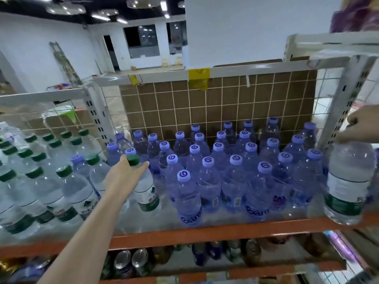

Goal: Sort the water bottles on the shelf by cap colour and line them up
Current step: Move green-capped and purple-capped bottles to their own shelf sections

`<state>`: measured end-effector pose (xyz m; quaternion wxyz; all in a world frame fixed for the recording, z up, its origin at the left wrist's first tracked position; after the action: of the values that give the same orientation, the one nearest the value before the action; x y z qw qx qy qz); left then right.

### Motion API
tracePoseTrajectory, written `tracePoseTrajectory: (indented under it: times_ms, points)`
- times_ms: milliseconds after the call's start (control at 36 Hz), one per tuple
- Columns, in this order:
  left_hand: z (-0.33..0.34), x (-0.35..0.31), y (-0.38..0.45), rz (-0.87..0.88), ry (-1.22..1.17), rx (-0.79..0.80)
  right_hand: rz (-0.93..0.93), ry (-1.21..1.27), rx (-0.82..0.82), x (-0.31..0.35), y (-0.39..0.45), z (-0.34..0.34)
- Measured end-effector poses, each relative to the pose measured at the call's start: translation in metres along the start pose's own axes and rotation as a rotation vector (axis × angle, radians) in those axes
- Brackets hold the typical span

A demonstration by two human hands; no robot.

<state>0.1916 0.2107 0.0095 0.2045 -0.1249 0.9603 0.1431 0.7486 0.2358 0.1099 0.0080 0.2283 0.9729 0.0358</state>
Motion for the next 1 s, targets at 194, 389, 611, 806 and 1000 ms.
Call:
tracePoseTrajectory:
  times_ms: [194,389,611,806,1000]
  points:
    - [-0.008,-0.002,-0.01,0.197,-0.039,-0.143,0.063,0.027,0.013,0.038,-0.085,-0.027]
    - [-0.026,0.005,-0.03,0.385,-0.264,-0.219,0.097,0.115,0.0,0.084,-0.155,-0.033]
    - [-0.062,0.022,-0.04,0.487,-0.466,-0.231,-0.033,0.258,0.09,0.163,-0.205,-0.035]
    - [-0.088,0.041,-0.054,0.454,-0.421,-0.252,-0.241,0.333,0.168,0.23,-0.228,-0.035]
    - [-0.113,0.07,-0.075,0.413,-0.417,-0.27,-0.472,0.352,0.167,0.294,-0.252,-0.038]
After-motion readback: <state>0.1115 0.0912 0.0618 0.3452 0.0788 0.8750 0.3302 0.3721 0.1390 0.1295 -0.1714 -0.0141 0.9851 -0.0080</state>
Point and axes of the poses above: each hand's wrist, its own y-axis towards the middle knuckle, its own z-axis out of the palm, x = y × z, the point moved 7 cm from there along y, towards the middle knuckle, and after that the axes turned 14 degrees about z, right-handed, at the moved point
